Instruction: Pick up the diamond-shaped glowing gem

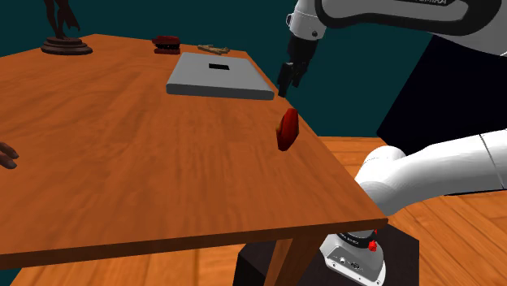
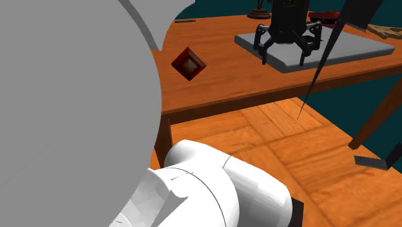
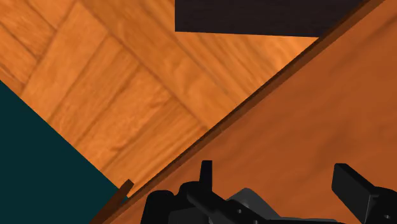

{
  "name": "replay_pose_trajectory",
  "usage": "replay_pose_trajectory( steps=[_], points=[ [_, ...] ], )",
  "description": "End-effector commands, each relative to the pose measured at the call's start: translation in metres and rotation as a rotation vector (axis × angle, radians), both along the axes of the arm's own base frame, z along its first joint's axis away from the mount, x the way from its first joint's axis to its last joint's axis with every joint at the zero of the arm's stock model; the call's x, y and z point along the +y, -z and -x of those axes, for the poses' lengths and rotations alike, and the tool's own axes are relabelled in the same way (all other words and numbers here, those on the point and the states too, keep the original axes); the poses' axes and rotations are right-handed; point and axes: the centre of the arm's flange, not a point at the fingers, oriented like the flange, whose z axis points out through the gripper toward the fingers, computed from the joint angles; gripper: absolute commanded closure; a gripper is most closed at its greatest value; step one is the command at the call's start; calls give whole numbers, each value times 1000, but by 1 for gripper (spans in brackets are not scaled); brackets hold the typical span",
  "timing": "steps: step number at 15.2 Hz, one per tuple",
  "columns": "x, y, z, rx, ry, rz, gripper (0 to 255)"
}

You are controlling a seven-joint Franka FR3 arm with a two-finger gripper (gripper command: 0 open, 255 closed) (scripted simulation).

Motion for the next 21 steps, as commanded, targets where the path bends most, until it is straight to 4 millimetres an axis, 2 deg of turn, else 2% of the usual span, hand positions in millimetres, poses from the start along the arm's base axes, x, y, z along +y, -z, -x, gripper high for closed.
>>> replay_pose_trajectory(
  steps=[1,6,11,15,19,21],
  points=[
    [0,0,0,0,0,0,0],
    [55,-13,49,-70,246,28,0],
    [121,-22,84,-140,493,56,0],
    [179,-26,99,-195,690,79,0],
    [236,-28,104,-249,877,100,0],
    [236,-18,104,-249,877,100,0]
  ],
)
